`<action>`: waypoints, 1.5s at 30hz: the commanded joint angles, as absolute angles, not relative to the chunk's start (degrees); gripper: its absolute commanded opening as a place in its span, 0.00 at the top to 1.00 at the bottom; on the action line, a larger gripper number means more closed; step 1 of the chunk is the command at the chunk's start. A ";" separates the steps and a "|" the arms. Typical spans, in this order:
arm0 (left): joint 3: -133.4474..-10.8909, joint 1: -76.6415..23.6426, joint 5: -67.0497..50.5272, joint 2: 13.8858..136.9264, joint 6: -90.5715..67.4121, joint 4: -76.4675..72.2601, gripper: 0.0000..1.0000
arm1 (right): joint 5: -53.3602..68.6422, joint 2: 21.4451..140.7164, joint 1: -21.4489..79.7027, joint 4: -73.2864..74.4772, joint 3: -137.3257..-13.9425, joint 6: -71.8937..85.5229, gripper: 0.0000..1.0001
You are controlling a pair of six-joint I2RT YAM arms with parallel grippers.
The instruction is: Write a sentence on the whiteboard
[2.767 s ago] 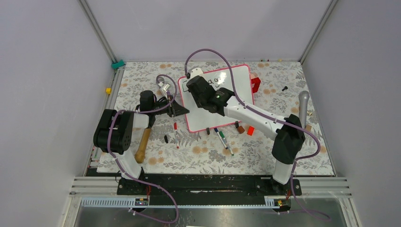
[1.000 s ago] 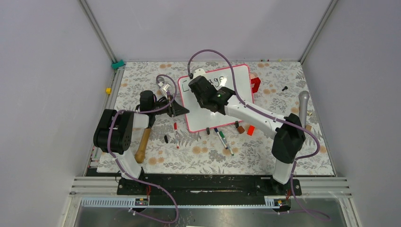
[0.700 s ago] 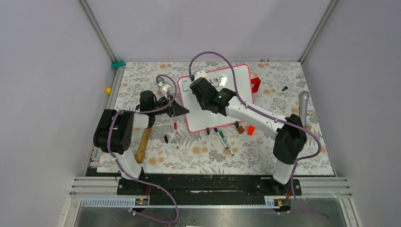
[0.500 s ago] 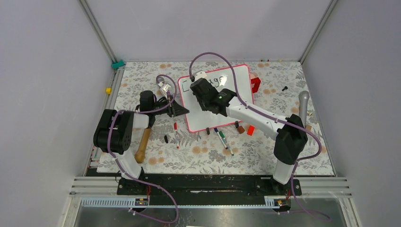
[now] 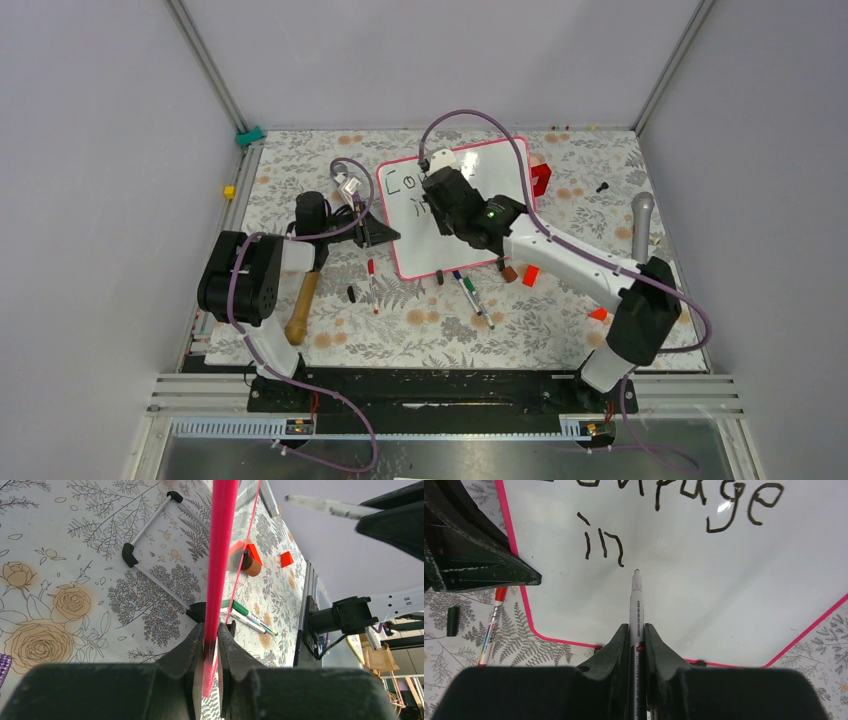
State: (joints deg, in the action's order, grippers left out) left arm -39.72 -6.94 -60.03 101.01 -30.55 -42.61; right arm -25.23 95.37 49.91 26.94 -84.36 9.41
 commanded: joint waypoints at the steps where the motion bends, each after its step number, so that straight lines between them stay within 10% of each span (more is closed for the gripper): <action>1: -39.02 -5.53 -58.22 102.08 -30.39 -44.01 1.00 | -27.13 89.11 49.16 19.96 -80.94 7.78 1.00; 45: -38.64 -5.62 -57.54 103.20 -31.82 -47.20 1.00 | -9.80 80.38 38.79 12.96 -71.98 12.43 1.00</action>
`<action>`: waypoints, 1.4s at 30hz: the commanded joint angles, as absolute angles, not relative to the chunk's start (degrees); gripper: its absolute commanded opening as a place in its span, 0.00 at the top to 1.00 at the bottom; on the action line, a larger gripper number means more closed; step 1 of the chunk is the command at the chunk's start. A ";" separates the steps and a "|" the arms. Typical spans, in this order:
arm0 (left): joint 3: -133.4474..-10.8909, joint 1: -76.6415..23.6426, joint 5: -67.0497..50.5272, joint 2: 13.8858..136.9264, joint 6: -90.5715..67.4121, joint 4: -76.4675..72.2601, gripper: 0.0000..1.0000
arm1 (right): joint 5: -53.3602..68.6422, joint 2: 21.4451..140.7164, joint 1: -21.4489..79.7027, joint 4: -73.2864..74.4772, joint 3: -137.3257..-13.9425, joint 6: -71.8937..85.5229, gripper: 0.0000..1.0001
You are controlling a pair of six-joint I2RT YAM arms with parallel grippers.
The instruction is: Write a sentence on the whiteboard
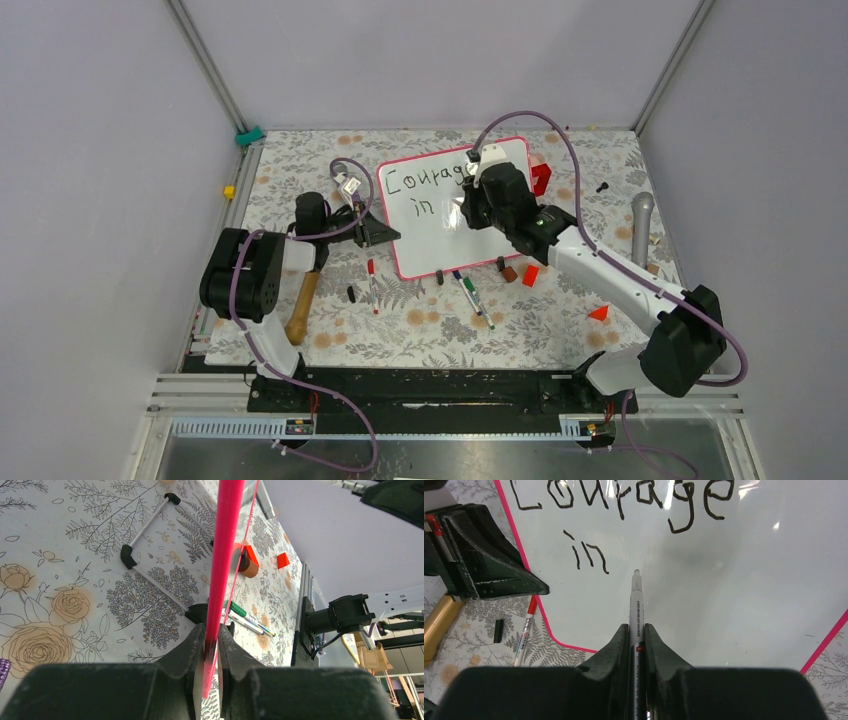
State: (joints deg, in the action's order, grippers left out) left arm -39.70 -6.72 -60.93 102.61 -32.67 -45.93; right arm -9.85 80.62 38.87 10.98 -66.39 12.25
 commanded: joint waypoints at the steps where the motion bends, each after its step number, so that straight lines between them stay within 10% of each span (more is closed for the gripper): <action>1: -38.63 -5.62 -57.49 103.10 -31.75 -47.28 1.00 | -10.65 81.51 38.96 14.58 -73.19 12.01 1.00; 42: -38.30 -5.60 -57.41 102.64 -31.82 -47.82 1.00 | -18.64 92.78 43.20 21.09 -81.74 6.31 1.00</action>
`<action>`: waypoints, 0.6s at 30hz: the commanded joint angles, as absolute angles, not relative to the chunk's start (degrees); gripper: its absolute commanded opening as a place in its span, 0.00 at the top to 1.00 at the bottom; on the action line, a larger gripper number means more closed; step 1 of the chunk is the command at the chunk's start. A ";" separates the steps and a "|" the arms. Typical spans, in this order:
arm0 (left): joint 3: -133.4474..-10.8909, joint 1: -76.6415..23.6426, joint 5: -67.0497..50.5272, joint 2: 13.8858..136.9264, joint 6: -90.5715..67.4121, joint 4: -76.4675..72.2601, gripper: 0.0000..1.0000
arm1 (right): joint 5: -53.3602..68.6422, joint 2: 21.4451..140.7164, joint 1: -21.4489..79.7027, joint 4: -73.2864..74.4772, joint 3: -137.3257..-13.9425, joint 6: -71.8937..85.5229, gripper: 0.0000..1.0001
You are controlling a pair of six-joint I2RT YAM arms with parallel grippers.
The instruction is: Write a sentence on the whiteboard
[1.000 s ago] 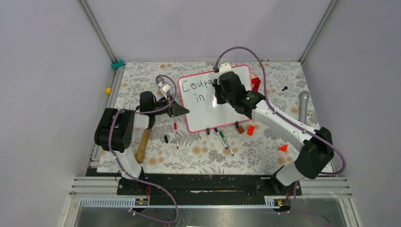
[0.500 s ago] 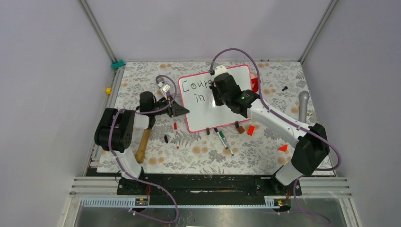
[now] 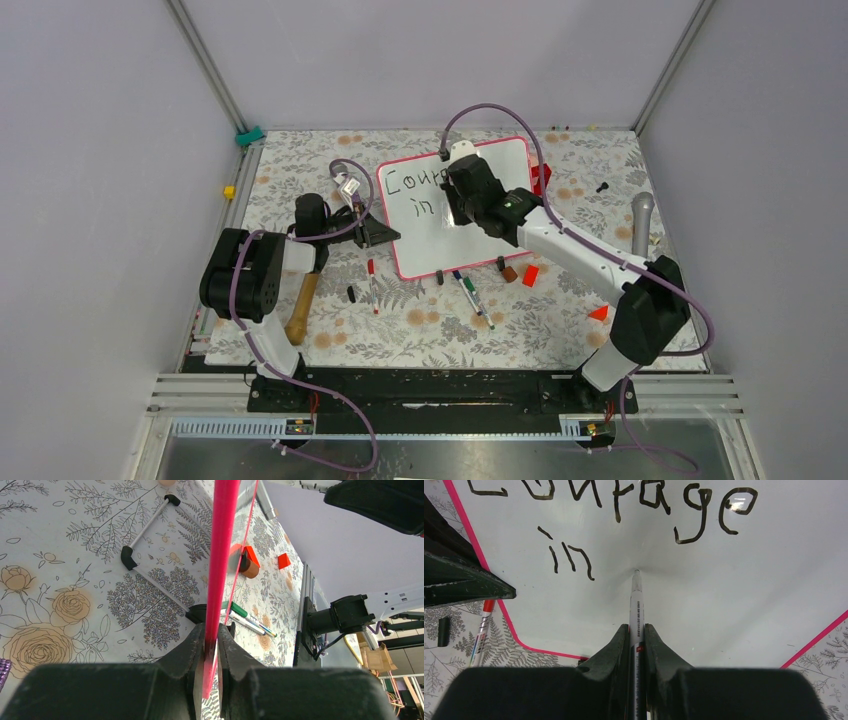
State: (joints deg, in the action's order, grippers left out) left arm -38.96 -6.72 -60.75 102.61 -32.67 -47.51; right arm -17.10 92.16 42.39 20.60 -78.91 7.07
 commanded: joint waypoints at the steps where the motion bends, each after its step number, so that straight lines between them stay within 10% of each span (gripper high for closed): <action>1: -38.36 -5.61 -57.44 102.63 -31.82 -47.86 1.00 | -18.85 92.85 43.23 21.10 -81.80 6.32 1.00; 18: -38.25 -5.62 -57.47 102.52 -31.81 -47.73 1.00 | -22.26 95.12 43.18 23.40 -83.84 5.50 1.00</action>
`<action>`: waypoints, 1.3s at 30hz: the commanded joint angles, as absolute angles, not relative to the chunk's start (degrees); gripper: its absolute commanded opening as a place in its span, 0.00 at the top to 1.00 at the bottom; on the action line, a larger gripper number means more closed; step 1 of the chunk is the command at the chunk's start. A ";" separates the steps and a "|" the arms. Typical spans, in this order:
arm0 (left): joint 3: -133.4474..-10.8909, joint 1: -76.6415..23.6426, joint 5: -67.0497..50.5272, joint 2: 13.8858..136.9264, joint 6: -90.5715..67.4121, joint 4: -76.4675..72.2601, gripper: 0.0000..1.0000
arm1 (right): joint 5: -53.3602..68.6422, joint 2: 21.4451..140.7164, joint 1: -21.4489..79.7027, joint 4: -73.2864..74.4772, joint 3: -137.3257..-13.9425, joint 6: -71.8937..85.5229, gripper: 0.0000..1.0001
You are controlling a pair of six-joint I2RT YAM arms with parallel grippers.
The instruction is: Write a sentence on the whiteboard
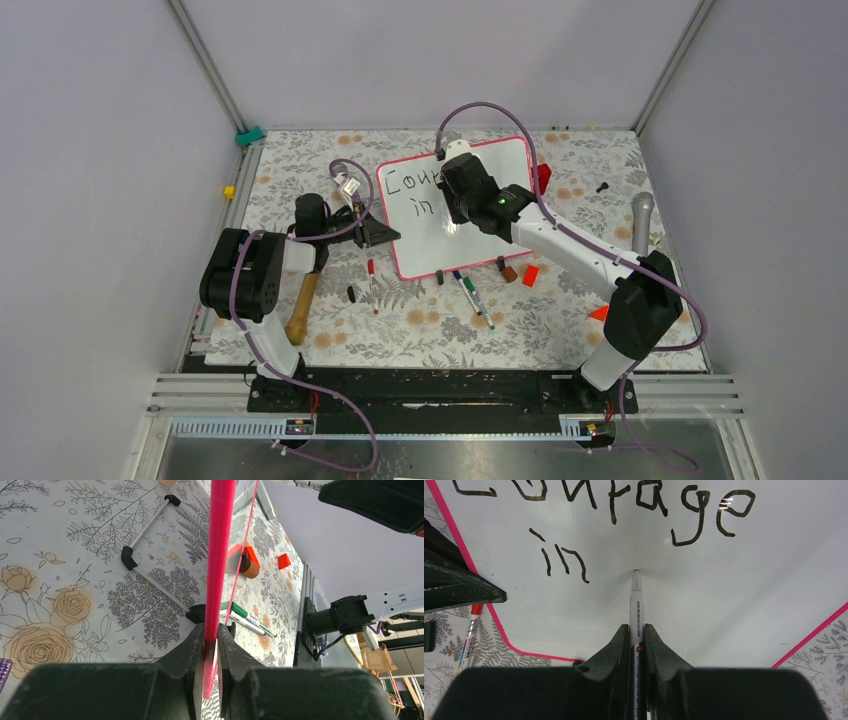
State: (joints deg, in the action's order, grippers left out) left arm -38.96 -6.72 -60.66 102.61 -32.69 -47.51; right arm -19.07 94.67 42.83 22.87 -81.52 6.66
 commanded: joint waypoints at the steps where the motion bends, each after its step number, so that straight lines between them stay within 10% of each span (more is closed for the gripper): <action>1: -38.23 -5.62 -57.46 102.56 -31.82 -47.74 1.00 | -22.77 95.07 43.20 23.49 -83.85 5.41 1.00; 39: -38.32 -5.58 -57.66 102.58 -31.94 -47.79 1.00 | -18.54 96.86 43.20 26.25 -87.42 5.03 1.00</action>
State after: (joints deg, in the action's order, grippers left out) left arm -38.96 -6.72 -60.73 102.61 -32.84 -47.51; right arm -19.84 96.71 42.87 25.04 -85.95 5.76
